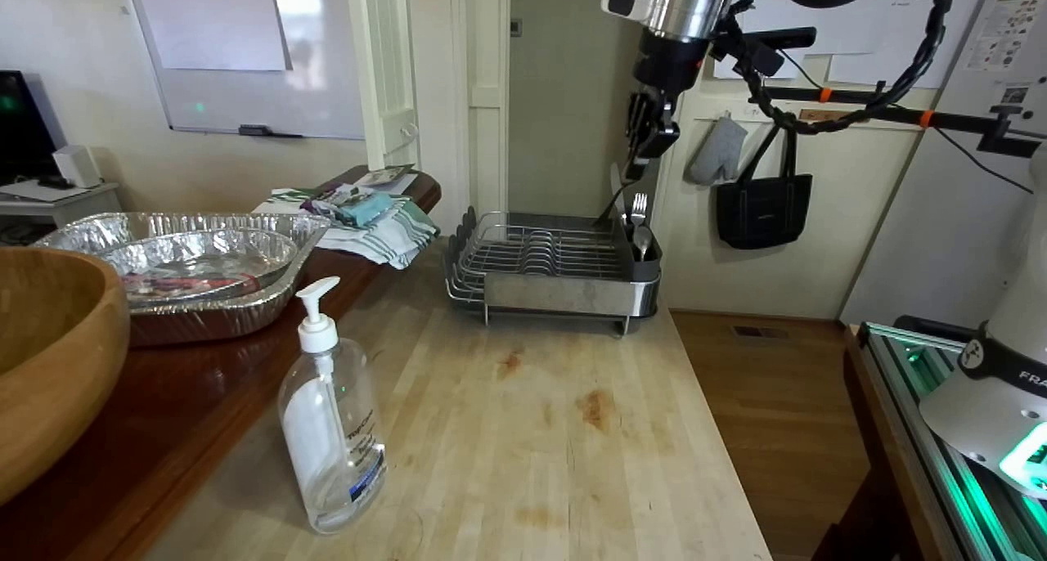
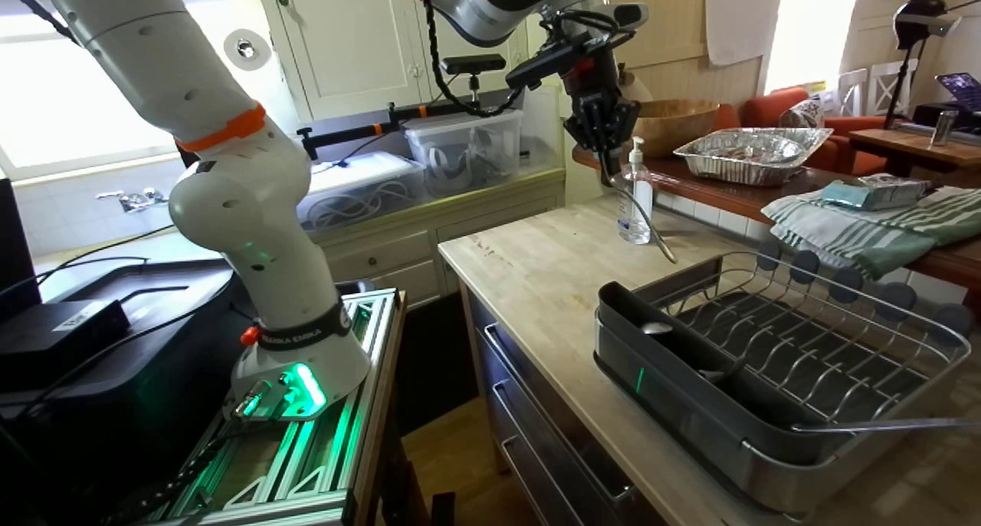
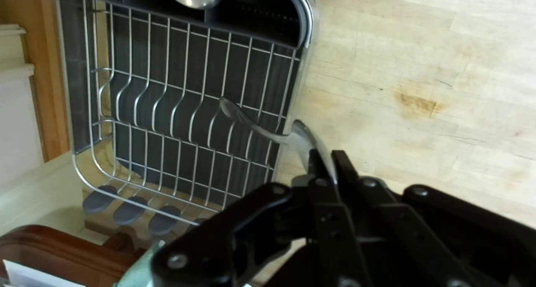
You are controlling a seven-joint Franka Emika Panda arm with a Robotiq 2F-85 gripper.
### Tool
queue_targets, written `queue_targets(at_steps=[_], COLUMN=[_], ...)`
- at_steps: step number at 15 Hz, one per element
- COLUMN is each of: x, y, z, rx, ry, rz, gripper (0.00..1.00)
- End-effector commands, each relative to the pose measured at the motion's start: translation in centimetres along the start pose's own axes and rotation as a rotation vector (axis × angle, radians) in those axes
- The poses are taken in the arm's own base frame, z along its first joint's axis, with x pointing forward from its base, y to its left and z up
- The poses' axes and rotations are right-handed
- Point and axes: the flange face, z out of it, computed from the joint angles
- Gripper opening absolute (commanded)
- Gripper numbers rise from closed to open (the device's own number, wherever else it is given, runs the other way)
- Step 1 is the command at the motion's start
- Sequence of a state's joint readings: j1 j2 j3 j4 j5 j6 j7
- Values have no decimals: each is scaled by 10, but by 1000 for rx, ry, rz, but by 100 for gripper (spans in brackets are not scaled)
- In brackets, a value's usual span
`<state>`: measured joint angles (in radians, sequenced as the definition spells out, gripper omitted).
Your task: Put the spoon on the top of the drawer
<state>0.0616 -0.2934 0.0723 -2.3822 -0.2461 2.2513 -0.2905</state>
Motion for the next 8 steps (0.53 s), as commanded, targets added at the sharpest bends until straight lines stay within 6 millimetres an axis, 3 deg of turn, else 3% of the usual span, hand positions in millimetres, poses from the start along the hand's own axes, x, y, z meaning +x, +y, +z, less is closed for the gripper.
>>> queue_targets(at_steps=[1, 8], x=[17, 46], y=[-23, -71], z=[4, 30], rx=[-19, -4], ry=[-15, -44], rz=[-144, -365], gripper=[2, 2])
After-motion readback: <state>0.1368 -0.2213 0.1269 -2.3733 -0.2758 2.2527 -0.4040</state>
